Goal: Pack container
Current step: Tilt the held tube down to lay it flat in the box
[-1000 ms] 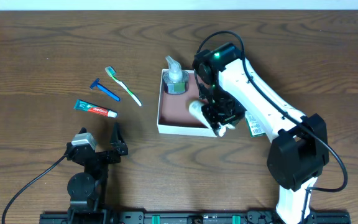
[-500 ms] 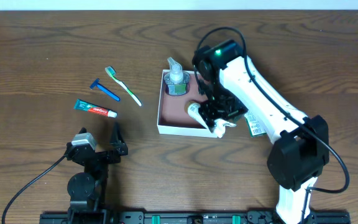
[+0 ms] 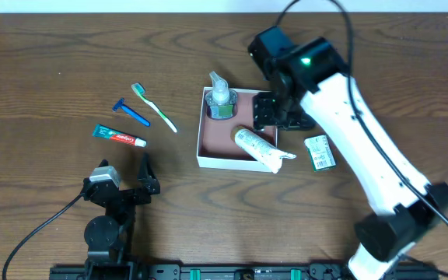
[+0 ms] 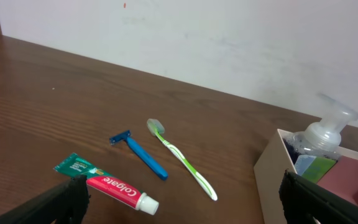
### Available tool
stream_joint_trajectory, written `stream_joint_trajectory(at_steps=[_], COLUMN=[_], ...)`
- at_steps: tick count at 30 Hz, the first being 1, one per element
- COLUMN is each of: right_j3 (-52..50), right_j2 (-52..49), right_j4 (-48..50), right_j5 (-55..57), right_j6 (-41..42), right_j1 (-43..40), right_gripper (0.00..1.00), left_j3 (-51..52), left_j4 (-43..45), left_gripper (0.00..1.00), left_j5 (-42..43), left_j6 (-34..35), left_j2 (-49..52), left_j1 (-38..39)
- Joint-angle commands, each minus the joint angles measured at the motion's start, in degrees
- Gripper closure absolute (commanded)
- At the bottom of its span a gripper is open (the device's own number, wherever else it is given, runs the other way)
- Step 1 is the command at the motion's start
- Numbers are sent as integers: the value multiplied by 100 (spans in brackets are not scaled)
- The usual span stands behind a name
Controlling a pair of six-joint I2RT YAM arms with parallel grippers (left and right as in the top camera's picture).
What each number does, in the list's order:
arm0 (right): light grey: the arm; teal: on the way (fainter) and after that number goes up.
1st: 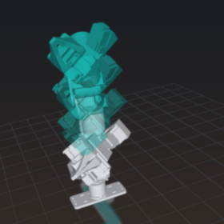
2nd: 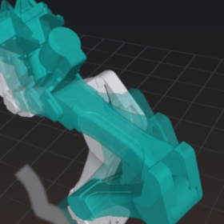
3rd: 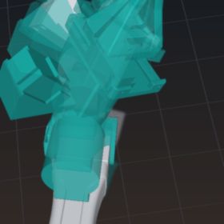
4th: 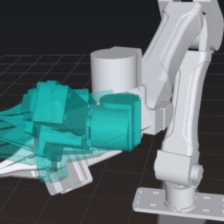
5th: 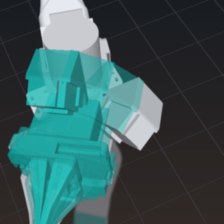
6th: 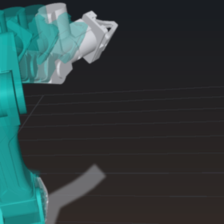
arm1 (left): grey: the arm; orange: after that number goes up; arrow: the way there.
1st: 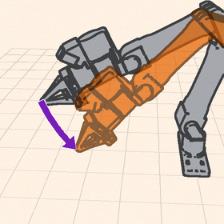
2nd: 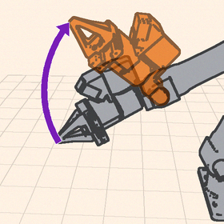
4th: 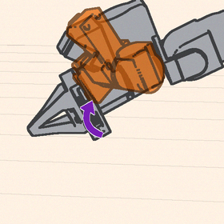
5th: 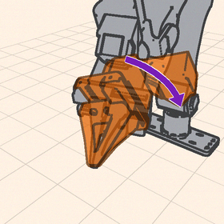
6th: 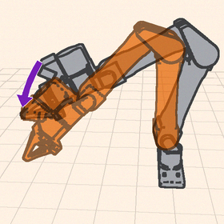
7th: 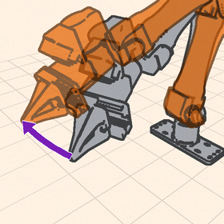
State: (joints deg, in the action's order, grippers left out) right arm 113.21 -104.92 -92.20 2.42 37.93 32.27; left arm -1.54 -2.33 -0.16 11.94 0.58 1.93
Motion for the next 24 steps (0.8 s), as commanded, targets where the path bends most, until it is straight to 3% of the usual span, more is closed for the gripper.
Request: stream_joint_trajectory(at_steps=[1,6,11,20,24], right_j3=[101,-197,-1266,-3191,-3519], right_j2=[415,789,1086,1639,1891], right_j4=[-330,-483,61,1663,2129], right_j5=[763,1106,1322,994,1049], right_j6=[1733,2581,3440,3663,3508], right_j1=[240,892,1416,1196,1023], right_gripper=[33,34,34,37,41], left_j3=[131,131,131,131,131], left_j4=[-190,-190,-190,-190,-190], left_gripper=[2,2,2,2,2], left_j5=[-57,-57,-57,-57,-57], left_j6=[-55,-55,-55,-55,-55], left_j2=[-24,-24,-24,-24,-24], left_j1=[-26,-26,-26,-26,-26])
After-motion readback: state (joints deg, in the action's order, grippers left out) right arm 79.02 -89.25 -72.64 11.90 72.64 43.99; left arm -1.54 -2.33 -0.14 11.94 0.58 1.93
